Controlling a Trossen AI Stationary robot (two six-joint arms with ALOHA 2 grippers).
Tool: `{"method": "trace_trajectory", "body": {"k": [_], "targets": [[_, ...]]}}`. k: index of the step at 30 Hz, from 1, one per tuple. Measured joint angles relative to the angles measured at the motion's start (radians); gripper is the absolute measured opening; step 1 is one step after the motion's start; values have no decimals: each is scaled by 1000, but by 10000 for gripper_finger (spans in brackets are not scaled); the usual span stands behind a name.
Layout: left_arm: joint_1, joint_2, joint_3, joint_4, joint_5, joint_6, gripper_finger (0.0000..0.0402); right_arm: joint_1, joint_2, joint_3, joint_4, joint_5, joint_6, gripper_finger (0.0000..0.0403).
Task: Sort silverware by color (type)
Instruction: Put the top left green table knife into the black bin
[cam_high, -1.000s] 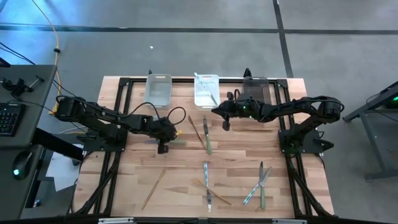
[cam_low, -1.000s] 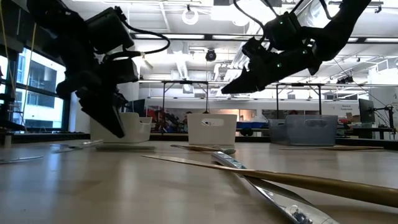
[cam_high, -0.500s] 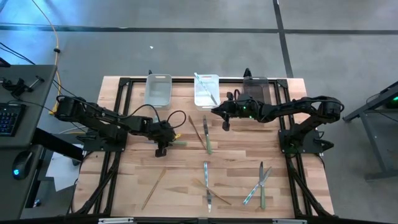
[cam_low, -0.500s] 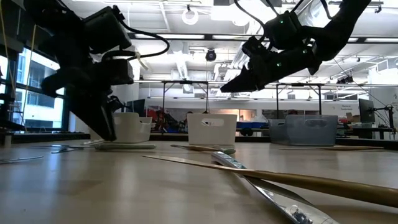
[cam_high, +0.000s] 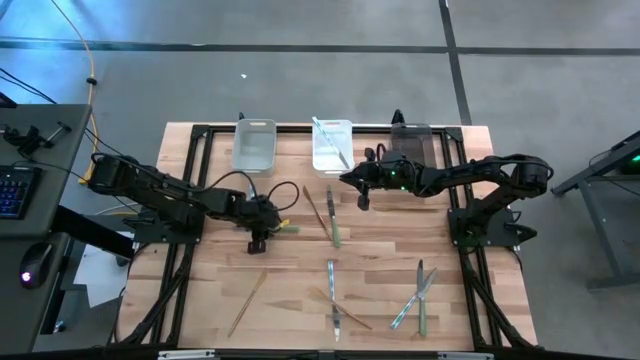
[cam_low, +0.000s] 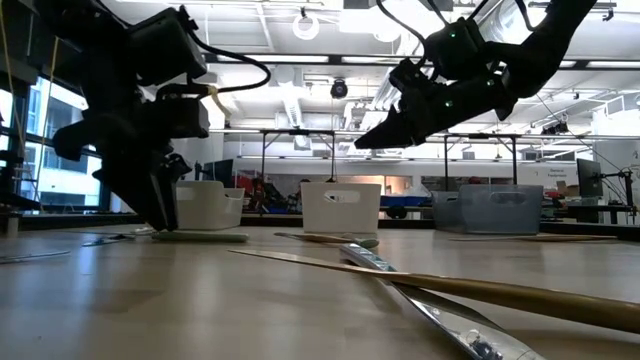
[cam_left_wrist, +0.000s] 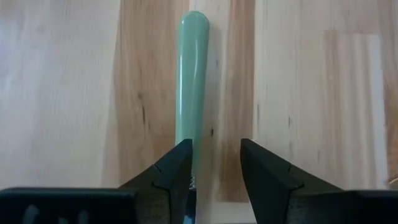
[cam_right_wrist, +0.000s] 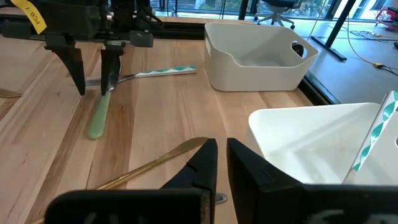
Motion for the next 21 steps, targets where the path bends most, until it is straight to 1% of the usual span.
{"method": "trace_trajectory", "body": {"k": [6,14,21], "targets": [[0,1,45,-40,-26,1,129,0,0,0,-2,0,0,21],[0,1,48,-91,-26,-35,129,0,0,0,-8,0,0,21],[2,1,48,-141,-72,-87,129,0,0,0,-8,0,0,21]]}}
